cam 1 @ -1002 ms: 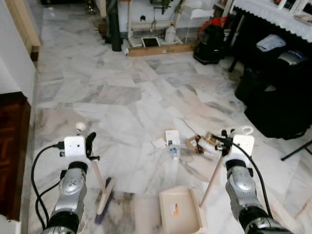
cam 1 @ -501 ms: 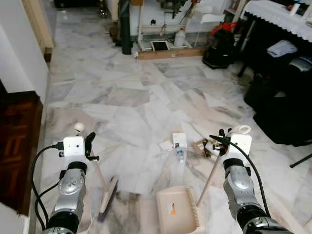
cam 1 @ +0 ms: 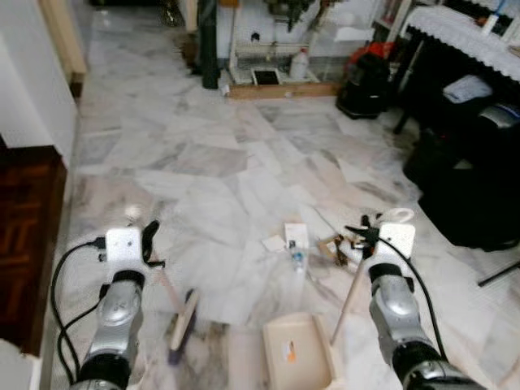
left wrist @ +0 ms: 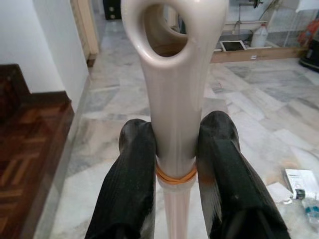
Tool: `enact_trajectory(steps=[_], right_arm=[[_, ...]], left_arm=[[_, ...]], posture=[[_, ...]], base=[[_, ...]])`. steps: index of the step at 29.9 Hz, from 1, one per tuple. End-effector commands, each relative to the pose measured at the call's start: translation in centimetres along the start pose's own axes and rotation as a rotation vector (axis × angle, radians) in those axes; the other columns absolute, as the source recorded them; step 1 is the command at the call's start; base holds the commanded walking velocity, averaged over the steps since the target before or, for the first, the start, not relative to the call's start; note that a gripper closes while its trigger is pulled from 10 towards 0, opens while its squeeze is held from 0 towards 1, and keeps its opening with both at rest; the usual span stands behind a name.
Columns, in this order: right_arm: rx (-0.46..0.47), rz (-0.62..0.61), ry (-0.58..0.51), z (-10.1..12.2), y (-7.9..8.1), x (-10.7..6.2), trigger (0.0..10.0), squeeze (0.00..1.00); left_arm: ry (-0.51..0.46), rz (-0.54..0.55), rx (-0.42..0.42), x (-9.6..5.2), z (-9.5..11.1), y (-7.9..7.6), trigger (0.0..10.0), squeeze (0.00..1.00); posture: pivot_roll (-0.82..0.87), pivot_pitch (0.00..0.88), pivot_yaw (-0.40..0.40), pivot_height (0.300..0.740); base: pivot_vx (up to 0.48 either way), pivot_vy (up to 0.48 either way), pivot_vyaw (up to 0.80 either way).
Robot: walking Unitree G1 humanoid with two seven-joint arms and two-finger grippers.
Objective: Sweep floor
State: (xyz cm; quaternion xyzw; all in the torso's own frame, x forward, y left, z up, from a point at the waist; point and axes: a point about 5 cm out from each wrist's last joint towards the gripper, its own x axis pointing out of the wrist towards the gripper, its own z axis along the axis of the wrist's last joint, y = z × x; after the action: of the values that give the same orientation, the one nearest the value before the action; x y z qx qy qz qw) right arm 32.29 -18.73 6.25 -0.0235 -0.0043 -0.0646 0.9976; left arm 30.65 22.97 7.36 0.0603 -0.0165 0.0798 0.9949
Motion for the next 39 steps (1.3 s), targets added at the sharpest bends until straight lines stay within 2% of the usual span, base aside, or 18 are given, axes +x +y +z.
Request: enact_trajectory(steps=[1, 4, 11, 18, 39], right_arm=[[-0.004, -0.033, -0.011, 0.25, -1.15, 0.12, 10.0, 0.00], [-0.001, -0.034, -0.012, 0.29, -1.17, 0.15, 10.0, 0.00], [-0.011, -0.031, -0.023, 0.38, -1.09, 0.13, 10.0, 0.00], [-0.010, -0.024, -0.024, 0.38, -0.91, 0.14, 10.0, 0.00], [-0.007, -0.010, -0.015, 0.12, -0.59, -0.04, 10.0, 0.00]], left_arm=[[-0.022, -0.019, -0.011, 0.25, 0.48, -0.95, 10.0, 0.00], [-0.025, -0.022, -0.011, 0.33, 0.58, -1.03, 10.0, 0.00], [-0.027, -0.027, -0.015, 0.38, 0.63, -1.05, 10.0, 0.00], [-0.025, -0.026, -0.019, 0.45, 0.67, -1.08, 10.0, 0.00], [-0.017, -0.015, -0.025, 0.39, 0.53, -0.92, 10.0, 0.00]], posture=[[0.01, 0.000, -0.077, 0.740], [0.01, 0.000, -0.075, 0.740], [0.01, 0.000, -0.072, 0.740], [0.01, 0.000, -0.071, 0.740], [0.01, 0.000, -0.073, 0.740]], base=[[0.000, -0.289, -0.57], [0.000, -0.295, -0.77], [0.000, -0.293, 0.00], [0.000, 0.000, 0.00], [0.338, 0.000, 0.00]])
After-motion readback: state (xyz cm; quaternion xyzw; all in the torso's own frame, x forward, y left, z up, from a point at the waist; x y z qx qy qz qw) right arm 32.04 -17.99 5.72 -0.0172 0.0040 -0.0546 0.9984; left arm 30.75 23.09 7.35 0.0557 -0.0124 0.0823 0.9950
